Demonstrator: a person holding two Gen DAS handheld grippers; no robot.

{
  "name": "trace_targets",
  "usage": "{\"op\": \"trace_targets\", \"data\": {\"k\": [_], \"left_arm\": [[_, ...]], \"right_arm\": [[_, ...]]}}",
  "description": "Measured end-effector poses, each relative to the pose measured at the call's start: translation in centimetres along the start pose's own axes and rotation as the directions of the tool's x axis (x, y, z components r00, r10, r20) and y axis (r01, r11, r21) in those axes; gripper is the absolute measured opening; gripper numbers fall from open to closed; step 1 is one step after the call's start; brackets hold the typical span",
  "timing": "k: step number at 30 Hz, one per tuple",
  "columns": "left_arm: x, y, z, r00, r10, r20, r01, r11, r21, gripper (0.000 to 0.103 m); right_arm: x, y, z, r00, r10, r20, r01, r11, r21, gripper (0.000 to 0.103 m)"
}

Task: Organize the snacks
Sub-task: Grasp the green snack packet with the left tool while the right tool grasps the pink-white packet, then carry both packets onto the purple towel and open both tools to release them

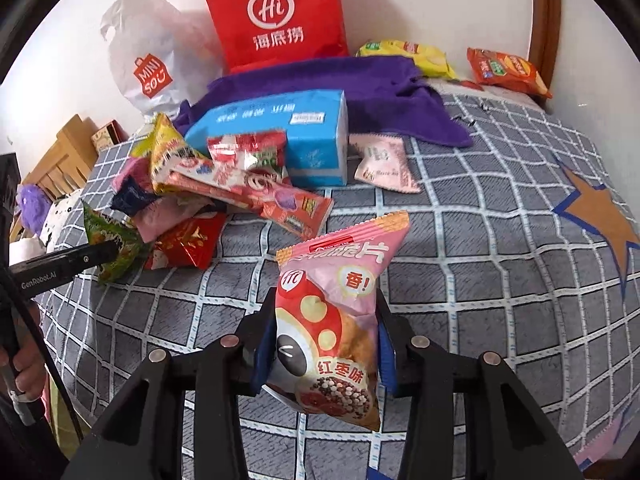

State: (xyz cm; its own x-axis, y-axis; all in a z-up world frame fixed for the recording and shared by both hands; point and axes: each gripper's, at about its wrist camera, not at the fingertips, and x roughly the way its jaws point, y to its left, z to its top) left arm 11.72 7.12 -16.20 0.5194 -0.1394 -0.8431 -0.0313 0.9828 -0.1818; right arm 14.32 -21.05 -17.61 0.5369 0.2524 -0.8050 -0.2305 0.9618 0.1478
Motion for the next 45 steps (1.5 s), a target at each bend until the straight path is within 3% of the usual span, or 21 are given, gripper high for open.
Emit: {"op": "trace_targets", "data": {"k": [15, 30, 39, 45], "left_arm": [[-5.7, -0.7, 1.8, 0.995, -0.009, 0.099, 0.006, 1.000, 0.027, 0.031], [-7.1, -5.2, 8.6, 0.982, -0.064, 0.175, 0.045, 0.993, 0.110, 0.031], [-6.1, -6.6, 13.6, 0.978, -0.041, 0.206, 0.015, 0.992, 0.128, 0.031], [-4.5, -7.0, 16.9, 0.976, -0.026, 0.215, -0.004, 0.990, 0.138, 0.031]], "right_arm": [[-4.6, 0.4, 2.8, 0.993, -0.045, 0.110, 0.048, 0.999, -0.018, 0.041], [-7.1, 1.2, 8.4, 0.978, -0.031, 0.208, 0.042, 0.998, -0.047, 0.041], [-5.7, 0.6, 14.3, 0.970, -0.055, 0.236, 0.066, 0.997, -0.039, 0.041], [-2.9, 0.2, 18.2, 0.977, -0.020, 0.211, 0.032, 0.998, -0.053, 0.042]]}}
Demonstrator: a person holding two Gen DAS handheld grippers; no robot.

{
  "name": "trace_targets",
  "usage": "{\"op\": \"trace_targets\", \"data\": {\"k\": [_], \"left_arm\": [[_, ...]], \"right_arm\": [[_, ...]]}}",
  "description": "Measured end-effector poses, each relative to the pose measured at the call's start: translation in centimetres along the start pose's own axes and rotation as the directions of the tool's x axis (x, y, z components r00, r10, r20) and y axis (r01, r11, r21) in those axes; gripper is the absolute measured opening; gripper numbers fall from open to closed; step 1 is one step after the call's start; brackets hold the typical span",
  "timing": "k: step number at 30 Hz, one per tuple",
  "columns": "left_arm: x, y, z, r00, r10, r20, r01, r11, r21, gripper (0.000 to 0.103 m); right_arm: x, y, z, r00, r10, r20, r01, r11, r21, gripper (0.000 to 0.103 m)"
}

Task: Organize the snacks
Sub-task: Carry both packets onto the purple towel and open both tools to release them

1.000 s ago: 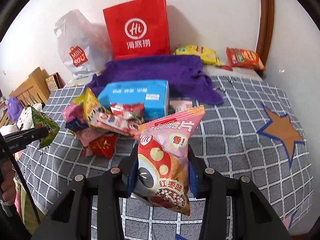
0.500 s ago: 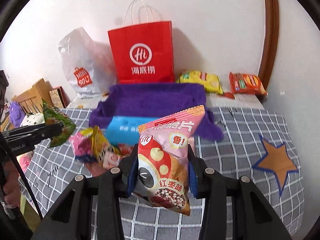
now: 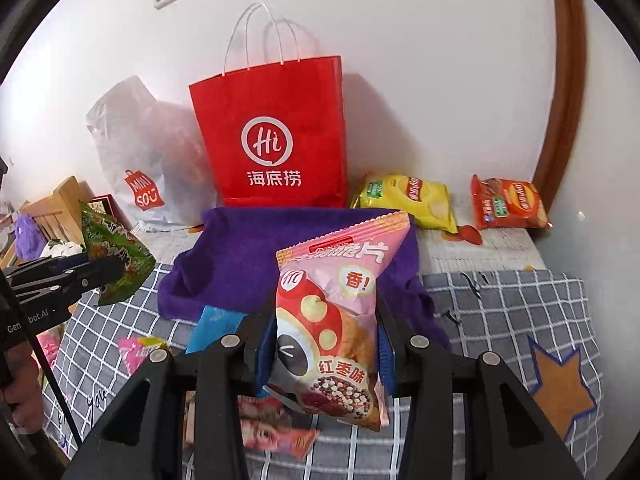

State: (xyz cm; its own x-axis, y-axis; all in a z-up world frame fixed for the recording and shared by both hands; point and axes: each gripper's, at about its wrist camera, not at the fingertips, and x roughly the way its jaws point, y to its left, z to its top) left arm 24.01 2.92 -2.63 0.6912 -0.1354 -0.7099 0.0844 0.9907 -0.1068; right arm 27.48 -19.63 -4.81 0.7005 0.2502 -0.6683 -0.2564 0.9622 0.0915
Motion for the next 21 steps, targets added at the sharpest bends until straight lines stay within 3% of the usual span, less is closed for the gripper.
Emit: {"op": "trace_targets", "data": {"k": [21], "left_arm": [[10.4, 2.6, 7.6, 0.999, 0.020, -0.046, -0.022, 0.999, -0.031, 0.031]], "right_arm": [[10.4, -2.7, 8.1, 1.000, -0.009, -0.013, 0.009, 1.000, 0.017, 0.042]]}}
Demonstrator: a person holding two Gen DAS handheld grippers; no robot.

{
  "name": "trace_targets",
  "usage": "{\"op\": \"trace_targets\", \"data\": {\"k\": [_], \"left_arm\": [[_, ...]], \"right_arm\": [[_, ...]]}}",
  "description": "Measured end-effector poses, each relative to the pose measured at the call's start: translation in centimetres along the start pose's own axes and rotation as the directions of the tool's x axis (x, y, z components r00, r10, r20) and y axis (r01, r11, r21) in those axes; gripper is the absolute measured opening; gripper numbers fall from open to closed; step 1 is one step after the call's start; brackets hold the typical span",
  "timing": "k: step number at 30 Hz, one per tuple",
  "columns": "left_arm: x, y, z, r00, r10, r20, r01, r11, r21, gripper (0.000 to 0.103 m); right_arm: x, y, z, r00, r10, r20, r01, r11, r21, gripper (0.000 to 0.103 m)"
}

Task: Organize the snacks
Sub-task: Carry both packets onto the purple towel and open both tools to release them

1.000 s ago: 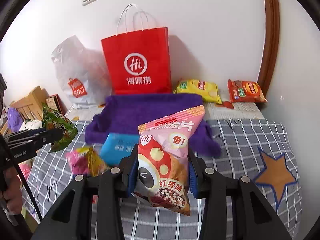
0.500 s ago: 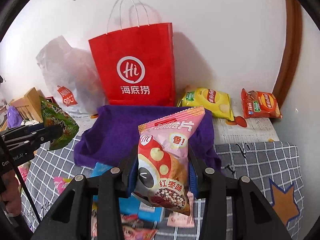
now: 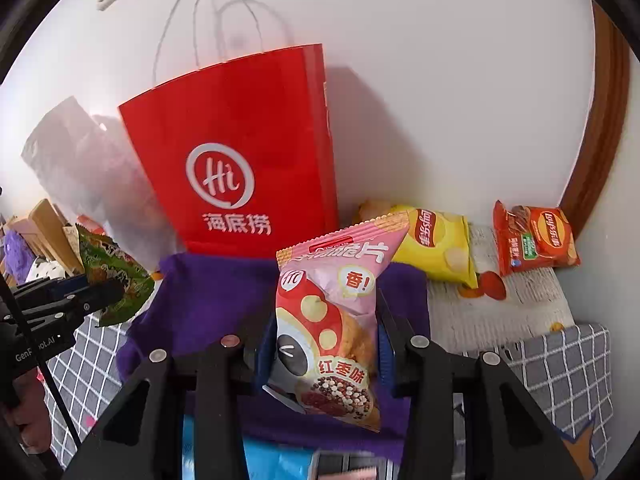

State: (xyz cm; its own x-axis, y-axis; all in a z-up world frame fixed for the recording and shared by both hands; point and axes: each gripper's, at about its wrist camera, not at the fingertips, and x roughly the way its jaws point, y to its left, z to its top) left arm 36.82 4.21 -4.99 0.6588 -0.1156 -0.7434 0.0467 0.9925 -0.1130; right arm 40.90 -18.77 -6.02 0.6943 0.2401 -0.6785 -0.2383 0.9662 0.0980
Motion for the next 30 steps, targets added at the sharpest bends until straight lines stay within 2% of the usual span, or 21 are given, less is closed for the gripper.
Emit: {"op": "trace_targets", "data": {"k": [9, 11, 19, 24, 30], "left_arm": [[5.4, 2.1, 0.1, 0.998, -0.009, -0.063, 0.008, 1.000, -0.021, 0.031], [6.8, 2.4, -0.1, 0.995, -0.006, -0.102, 0.004, 1.000, -0.022, 0.031], [8.8, 3.1, -1.0, 0.988, -0.033, -0.150, 0.027, 0.999, -0.040, 0.031], [10.2, 3.4, -1.4, 0.980, -0.086, -0.181, 0.074, 0.995, -0.072, 0.031], [11.0, 3.4, -1.7, 0.976, -0.092, -0.198, 0.079, 0.994, -0.074, 0.031]], "right_arm": [[5.4, -1.7, 0.4, 0.997, 0.014, -0.082, -0.013, 1.000, 0.019, 0.042], [6.3, -2.0, 0.2, 0.995, 0.032, -0.099, -0.030, 0.999, 0.018, 0.042], [10.6, -2.4, -1.3, 0.977, 0.018, -0.214, -0.017, 1.000, 0.006, 0.042], [12.1, -2.6, -2.0, 0.969, 0.026, -0.244, -0.025, 1.000, 0.006, 0.042], [13.4, -2.6, -2.6, 0.961, 0.016, -0.278, -0.016, 1.000, 0.002, 0.042]]}}
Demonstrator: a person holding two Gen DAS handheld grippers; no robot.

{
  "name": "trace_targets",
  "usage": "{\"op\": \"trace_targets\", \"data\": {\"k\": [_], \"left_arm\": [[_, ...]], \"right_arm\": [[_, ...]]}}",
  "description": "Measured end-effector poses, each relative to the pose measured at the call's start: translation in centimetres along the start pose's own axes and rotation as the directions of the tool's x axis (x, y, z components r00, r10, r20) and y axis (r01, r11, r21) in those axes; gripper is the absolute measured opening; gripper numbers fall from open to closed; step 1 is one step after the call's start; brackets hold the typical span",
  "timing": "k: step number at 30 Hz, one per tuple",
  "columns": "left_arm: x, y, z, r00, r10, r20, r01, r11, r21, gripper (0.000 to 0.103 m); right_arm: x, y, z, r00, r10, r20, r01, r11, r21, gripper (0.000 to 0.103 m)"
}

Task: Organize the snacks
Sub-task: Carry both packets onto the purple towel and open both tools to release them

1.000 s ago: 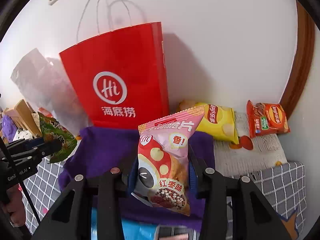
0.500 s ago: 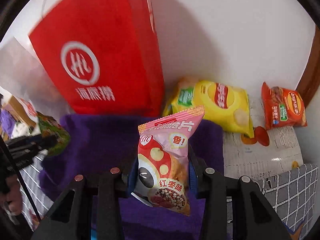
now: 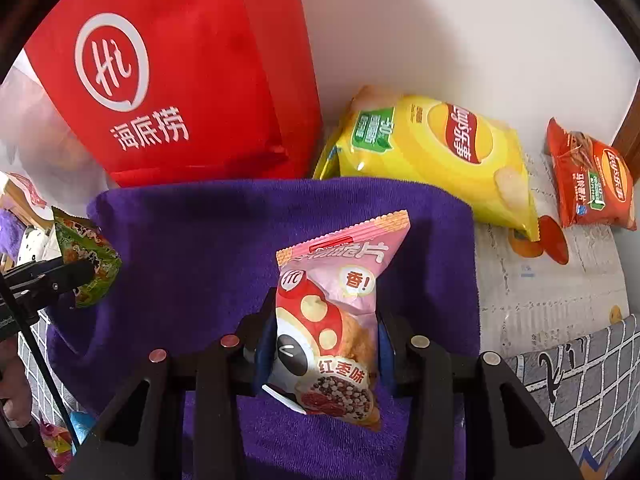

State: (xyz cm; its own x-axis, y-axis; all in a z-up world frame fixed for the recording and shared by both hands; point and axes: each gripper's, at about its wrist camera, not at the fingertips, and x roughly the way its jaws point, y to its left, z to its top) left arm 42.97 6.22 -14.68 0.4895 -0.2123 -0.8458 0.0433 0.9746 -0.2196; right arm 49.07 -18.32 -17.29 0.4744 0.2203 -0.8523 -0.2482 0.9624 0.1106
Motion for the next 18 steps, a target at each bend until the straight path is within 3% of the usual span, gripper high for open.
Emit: {"op": "trace_targets", "data": {"k": [10, 14, 18], "left_arm": [[1.6, -0.3, -0.1, 0.999, -0.009, -0.045, 0.009, 1.000, -0.011, 0.031], [2.0, -0.7, -0.1, 0.999, -0.013, -0.053, 0.013, 1.000, -0.004, 0.031], [2.3, -1.0, -0.1, 0.998, -0.015, -0.059, 0.015, 1.000, 0.005, 0.031]], "right_arm": [[1.1, 0.3, -0.2, 1.000, -0.001, -0.021, 0.001, 1.000, -0.017, 0.043], [1.4, 0.4, -0.5, 0.999, -0.016, -0.039, 0.015, 1.000, -0.013, 0.064], [0.4, 0.4, -0.4, 1.000, -0.031, -0.004, 0.030, 0.999, -0.019, 0.068]]}}
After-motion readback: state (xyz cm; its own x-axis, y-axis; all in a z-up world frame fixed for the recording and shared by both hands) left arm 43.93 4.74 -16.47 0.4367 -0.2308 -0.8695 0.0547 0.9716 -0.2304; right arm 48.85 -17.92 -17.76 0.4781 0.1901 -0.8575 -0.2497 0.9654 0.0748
